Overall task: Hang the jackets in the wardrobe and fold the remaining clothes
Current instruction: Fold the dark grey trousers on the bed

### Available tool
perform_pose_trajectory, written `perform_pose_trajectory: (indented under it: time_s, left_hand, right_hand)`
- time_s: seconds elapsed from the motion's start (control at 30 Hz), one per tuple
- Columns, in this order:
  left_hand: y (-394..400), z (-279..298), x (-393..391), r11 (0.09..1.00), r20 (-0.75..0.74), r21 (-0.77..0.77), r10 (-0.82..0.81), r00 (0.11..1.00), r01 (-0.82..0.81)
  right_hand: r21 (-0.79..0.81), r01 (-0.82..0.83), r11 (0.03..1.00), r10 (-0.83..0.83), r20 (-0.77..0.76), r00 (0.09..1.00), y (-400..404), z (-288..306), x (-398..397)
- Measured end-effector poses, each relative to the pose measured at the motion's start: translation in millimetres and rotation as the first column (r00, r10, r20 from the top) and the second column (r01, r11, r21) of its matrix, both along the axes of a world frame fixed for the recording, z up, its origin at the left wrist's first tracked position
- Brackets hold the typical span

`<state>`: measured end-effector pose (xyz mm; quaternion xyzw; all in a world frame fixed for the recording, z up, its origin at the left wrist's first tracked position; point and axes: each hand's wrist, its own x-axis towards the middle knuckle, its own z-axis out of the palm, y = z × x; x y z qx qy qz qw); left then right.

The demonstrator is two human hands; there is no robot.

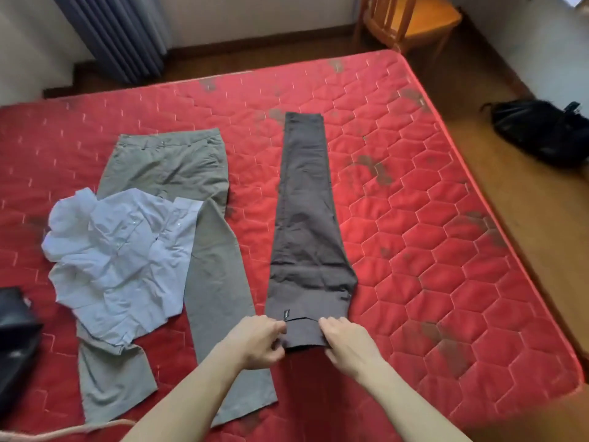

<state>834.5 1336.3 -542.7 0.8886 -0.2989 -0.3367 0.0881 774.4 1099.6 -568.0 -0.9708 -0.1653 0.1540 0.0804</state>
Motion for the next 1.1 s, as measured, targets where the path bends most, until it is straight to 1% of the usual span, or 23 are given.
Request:
perform_pose_trajectory:
  time_s: [0.1, 0.17, 0.2, 0.27, 0.37, 0.43, 0.53, 0.63, 0.73, 0.83, 0.9, 0.97, 1.03, 1.1]
  left_hand:
    - [3, -39, -13, 0.999, 0.002, 0.004, 0.040, 0.999, -0.040]
    - [2, -63, -18, 0.997, 0.037, -0.039, 0.070, 0.997, -0.069]
    - [1, -76, -20, 0.992, 0.051, -0.072, 0.105, 0.993, -0.101]
    - [-2, -104, -24, 0.981, 0.080, -0.123, 0.158, 0.984, -0.147]
    - [-9, -146, -27, 0.975, 0.164, -0.161, 0.177, 0.970, -0.151]
    - [-17, -168, -29, 0.972, 0.184, -0.178, 0.187, 0.965, -0.154]
    - [-33, -199, -34, 0.961, 0.213, -0.181, 0.245, 0.946, -0.208]
    - [-44, -228, -40, 0.959, 0.288, -0.165, 0.269, 0.919, -0.229]
    - [-45, -253, -44, 0.952, 0.320, -0.160, 0.302, 0.898, -0.262]
    - [-42, -269, -40, 0.942, 0.317, -0.173, 0.330, 0.889, -0.288]
    - [-37, -276, -36, 0.951, 0.332, -0.184, 0.297, 0.895, -0.247]
    - [-28, -280, -35, 0.960, 0.350, -0.205, 0.255, 0.902, -0.191]
    - [-14, -282, -40, 0.965, 0.372, -0.227, 0.208, 0.904, -0.129]
    - [-1, -281, -43, 0.971, 0.391, -0.232, 0.140, 0.910, -0.050]
  right_hand:
    - [-0.037, -0.070, 0.997, 0.070, -0.013, 0.997, 3, -40, -28]
    - [-0.060, -0.113, 0.992, 0.114, 0.007, 0.993, 5, -62, -44]
    - [-0.056, -0.097, 0.994, 0.098, 0.015, 0.995, 6, -72, -49]
    - [-0.015, 0.004, 1.000, -0.003, 0.027, 1.000, 7, -89, -55]
    - [0.080, 0.163, 0.983, -0.168, 0.052, 0.984, 10, -117, -50]
    - [0.103, 0.204, 0.973, -0.214, 0.095, 0.972, 17, -139, -39]
    - [0.077, 0.270, 0.960, -0.279, 0.139, 0.950, 34, -174, -18]
    - [0.044, 0.306, 0.951, -0.309, 0.157, 0.938, 51, -205, 1]
    - [0.056, 0.358, 0.932, -0.362, 0.161, 0.918, 55, -236, 6]
    - [0.105, 0.431, 0.896, -0.443, 0.153, 0.883, 47, -256, -2]
    - [0.133, 0.436, 0.890, -0.454, 0.177, 0.873, 42, -261, -9]
    - [0.206, 0.468, 0.859, -0.506, 0.200, 0.839, 39, -263, -12]
    - [0.342, 0.523, 0.781, -0.602, 0.186, 0.776, 35, -265, -17]
    - [0.491, 0.537, 0.686, -0.672, 0.145, 0.726, 29, -267, -20]
